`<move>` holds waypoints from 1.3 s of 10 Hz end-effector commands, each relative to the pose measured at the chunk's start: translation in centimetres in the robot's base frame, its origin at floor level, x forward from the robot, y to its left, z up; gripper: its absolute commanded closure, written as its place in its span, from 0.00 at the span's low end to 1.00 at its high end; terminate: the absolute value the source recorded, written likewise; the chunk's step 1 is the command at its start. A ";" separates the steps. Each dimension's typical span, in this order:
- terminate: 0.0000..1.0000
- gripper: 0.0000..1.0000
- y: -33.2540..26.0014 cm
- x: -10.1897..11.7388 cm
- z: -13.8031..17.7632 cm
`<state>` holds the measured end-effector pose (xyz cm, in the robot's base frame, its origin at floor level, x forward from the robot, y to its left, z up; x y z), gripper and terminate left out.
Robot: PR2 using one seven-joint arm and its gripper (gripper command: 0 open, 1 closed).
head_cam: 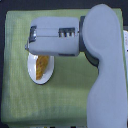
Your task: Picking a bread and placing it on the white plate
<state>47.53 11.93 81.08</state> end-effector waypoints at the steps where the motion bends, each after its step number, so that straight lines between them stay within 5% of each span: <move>1: 0.00 0.00 -3.4 2.4 10.5; 4: 0.00 0.00 -6.7 1.3 13.2; 10: 0.00 0.00 -23.3 1.3 14.6; 13: 0.00 0.00 -26.1 0.8 14.6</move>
<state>48.68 -7.84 95.00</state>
